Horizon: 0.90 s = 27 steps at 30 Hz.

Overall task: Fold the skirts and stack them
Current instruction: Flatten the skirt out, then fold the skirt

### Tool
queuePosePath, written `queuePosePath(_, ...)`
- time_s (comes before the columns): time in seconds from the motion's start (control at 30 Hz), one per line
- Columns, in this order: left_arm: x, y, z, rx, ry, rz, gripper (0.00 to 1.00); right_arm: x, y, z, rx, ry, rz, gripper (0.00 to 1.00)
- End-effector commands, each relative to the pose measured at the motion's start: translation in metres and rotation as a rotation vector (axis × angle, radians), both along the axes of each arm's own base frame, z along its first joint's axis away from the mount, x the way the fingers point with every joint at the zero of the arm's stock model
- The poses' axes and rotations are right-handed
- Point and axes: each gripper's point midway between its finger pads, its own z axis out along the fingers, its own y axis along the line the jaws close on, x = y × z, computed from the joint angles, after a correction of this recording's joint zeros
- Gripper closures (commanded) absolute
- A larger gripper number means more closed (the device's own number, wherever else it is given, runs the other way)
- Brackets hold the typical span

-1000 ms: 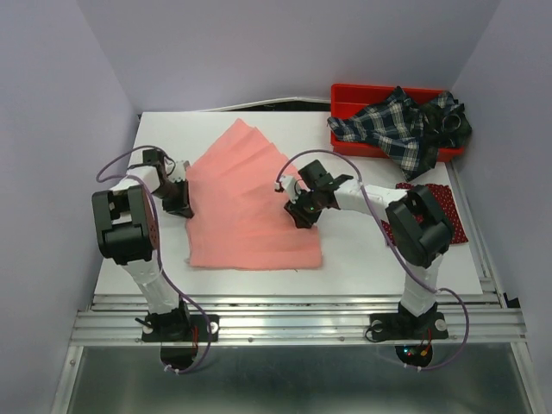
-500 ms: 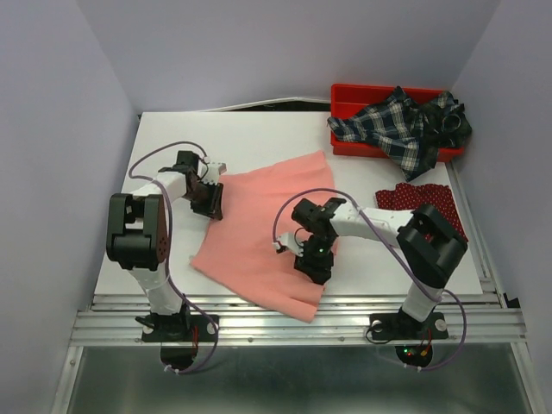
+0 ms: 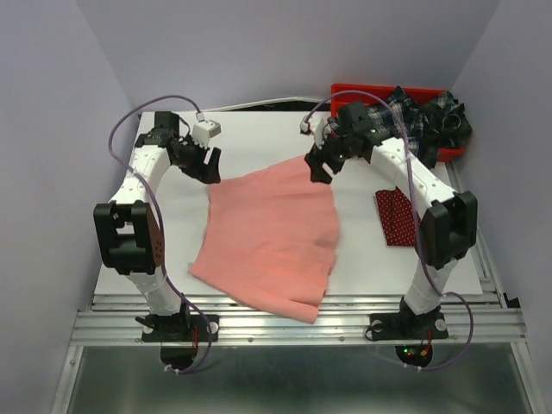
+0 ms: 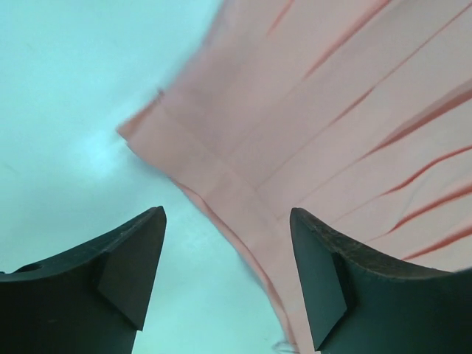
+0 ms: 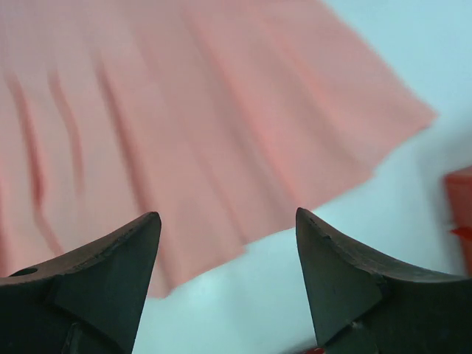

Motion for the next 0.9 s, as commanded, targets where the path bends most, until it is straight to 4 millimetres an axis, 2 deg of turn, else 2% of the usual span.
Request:
queuePosePath(0.0,0.032,-0.01,0.032,-0.026,-0.145,-0.111,0.23,0.102,-0.003,0.018,0.05,-0.229,-0.097,0.2)
queuePosePath(0.03,0.04,-0.01,0.033,-0.023,-0.162,-0.112,0.25,0.116,-0.002,0.019,0.063,-0.252,-0.097,0.18)
queuePosePath(0.07,0.052,-0.01,0.036,-0.018,-0.202,-0.109,0.25,0.133,-0.005,0.001,0.073,-0.224,-0.119,0.16)
queuePosePath(0.13,0.068,-0.007,0.033,-0.009,-0.218,-0.08,0.26,0.166,0.003,0.017,0.119,-0.33,-0.111,0.09)
queuePosePath(0.17,0.075,-0.007,0.026,-0.009,-0.215,-0.074,0.27,0.177,0.007,-0.005,0.103,-0.323,-0.095,0.07)
queuePosePath(0.23,0.084,-0.008,0.027,-0.012,-0.232,-0.074,0.27,0.193,0.015,-0.002,0.12,-0.361,-0.07,0.05)
queuePosePath(0.27,0.088,-0.007,0.02,-0.009,-0.223,-0.07,0.27,0.201,0.019,-0.019,0.117,-0.354,-0.064,0.03)
queuePosePath(0.3,0.09,-0.007,0.018,-0.01,-0.222,-0.066,0.28,0.205,0.021,-0.026,0.117,-0.354,-0.057,0.01)
queuePosePath(0.37,0.093,-0.008,0.013,-0.006,-0.229,-0.074,0.27,0.214,0.026,-0.031,0.129,-0.368,-0.042,0.0)
queuePosePath(0.4,0.095,-0.007,0.006,0.002,-0.217,-0.075,0.26,0.218,0.028,-0.048,0.122,-0.356,-0.033,0.0)
queuePosePath(0.5,0.093,-0.008,-0.015,0.026,-0.178,-0.125,0.21,0.221,0.028,-0.073,0.088,-0.351,-0.001,0.0)
queuePosePath(0.57,0.092,-0.009,-0.021,0.036,-0.168,-0.167,0.19,0.218,0.024,-0.099,0.048,-0.329,0.031,0.0)
queuePosePath(0.6,0.092,-0.009,-0.032,0.039,-0.144,-0.175,0.18,0.21,0.022,-0.113,0.027,-0.285,0.046,0.0)
queuePosePath(0.63,0.095,-0.011,-0.032,0.037,-0.147,-0.189,0.18,0.203,0.02,-0.125,0.012,-0.251,0.058,0.0)
queuePosePath(0.67,0.089,-0.011,-0.038,0.041,-0.121,-0.22,0.18,0.197,0.018,-0.138,-0.004,-0.23,0.084,0.0)
queuePosePath(0.7,0.087,-0.013,-0.048,0.036,-0.091,-0.238,0.18,0.186,0.015,-0.147,-0.018,-0.19,0.102,0.0)
queuePosePath(0.73,0.088,-0.017,-0.047,0.037,-0.09,-0.257,0.18,0.175,0.012,-0.16,-0.028,-0.148,0.116,0.0)
queuePosePath(0.8,0.083,-0.017,-0.061,0.052,-0.055,-0.277,0.18,0.162,0.009,-0.169,-0.039,-0.112,0.142,0.0)
queuePosePath(0.87,0.08,-0.019,-0.072,0.069,-0.035,-0.286,0.22,0.155,0.008,-0.176,-0.043,-0.083,0.153,0.09)
